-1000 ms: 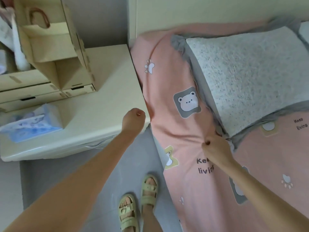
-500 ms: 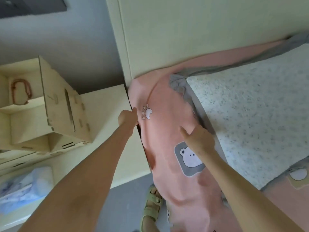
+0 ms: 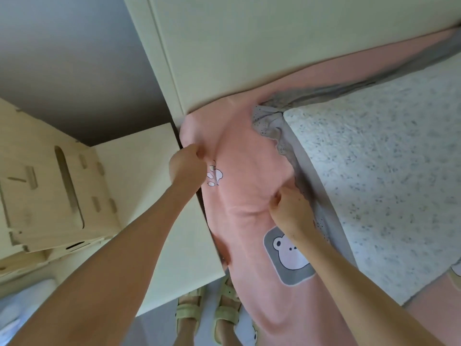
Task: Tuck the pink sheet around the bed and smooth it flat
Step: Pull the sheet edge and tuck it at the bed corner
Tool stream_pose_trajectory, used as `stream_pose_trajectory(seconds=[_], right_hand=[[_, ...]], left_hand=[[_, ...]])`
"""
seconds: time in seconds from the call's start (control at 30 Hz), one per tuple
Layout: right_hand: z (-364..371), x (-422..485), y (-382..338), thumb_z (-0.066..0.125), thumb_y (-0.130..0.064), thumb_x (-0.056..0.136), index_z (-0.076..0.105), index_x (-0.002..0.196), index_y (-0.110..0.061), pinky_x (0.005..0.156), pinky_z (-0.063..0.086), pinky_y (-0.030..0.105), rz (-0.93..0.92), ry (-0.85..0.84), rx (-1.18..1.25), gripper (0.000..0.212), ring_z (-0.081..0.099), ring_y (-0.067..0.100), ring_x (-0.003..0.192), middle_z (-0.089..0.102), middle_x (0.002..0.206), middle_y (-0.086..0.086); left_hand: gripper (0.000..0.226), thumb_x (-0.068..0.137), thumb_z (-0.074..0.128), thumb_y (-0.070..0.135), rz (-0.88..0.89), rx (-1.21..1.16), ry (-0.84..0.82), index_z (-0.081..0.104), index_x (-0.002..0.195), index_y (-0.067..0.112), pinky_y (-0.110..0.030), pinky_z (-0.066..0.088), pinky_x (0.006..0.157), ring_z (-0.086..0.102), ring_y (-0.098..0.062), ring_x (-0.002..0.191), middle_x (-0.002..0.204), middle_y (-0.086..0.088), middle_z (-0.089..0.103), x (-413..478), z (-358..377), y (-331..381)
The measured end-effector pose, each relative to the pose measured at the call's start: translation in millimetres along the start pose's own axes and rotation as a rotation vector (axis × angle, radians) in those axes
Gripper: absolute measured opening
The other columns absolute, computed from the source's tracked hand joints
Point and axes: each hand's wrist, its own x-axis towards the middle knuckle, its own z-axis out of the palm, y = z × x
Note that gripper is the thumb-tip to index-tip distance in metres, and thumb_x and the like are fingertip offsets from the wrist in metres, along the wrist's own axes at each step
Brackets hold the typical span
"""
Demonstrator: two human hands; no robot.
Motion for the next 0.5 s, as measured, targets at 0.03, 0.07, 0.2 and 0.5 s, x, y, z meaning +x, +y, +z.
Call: stream_pose_trajectory(seconds=[0.03, 0.07, 0.2, 0.5], right_hand=[[-3.2, -2.9, 1.6, 0.045, -0.010, 0.088, 0.050, 0.084, -0.007, 0.063, 0.037, 0.032, -0.007, 0.030, 0.016, 0.007, 0.059, 0.034, 0.082, 0.063, 0.090, 0.016], [-6.6, -6.8, 3.4, 0.045, -0.010, 0.088, 0.050, 0.088, -0.007, 0.060, 0.034, 0.030, -0.012, 0.056, 0.022, 0.006, 0.058, 0.034, 0.077, 0.062, 0.083, 0.012], [-16.8, -17.6, 5.9, 0.046, -0.011, 0.088, 0.032, 0.063, -0.019, 0.055, 0.027, 0.029, -0.013, 0.137, 0.075, 0.030, 0.038, 0.028, 0.059, 0.037, 0.052, -0.004], [-33.9, -27.2, 41.5, 0.047, -0.019, 0.092, 0.038, 0.061, -0.011, 0.053, 0.025, 0.030, 0.004, 0.066, 0.078, 0.033, 0.041, 0.025, 0.060, 0.042, 0.056, 0.000]], left_hand=[[0.030, 0.082, 0.040, 0.000, 0.025, 0.048, 0.072, 0.030, 0.057, 0.014, -0.029, 0.018, 0.046, 0.035, -0.027, 0.065, 0.055, -0.002, 0.035, 3.2, -10.6, -2.9], [0.032, 0.082, 0.039, 0.001, 0.042, 0.071, 0.126, 0.027, 0.056, 0.015, -0.029, 0.016, 0.046, 0.034, -0.027, 0.064, 0.054, -0.001, 0.033, 5.7, -19.9, -7.3], [0.021, 0.084, 0.038, 0.001, 0.101, 0.121, 0.318, 0.042, 0.064, 0.006, -0.031, 0.019, 0.050, 0.044, -0.033, 0.066, 0.064, -0.011, 0.050, -3.0, -28.1, -11.5], [0.031, 0.094, 0.035, 0.005, -0.148, 0.095, 0.114, 0.044, 0.121, -0.007, -0.043, 0.042, 0.093, 0.051, -0.039, 0.114, 0.125, -0.026, 0.049, 14.4, -25.9, 11.4]])
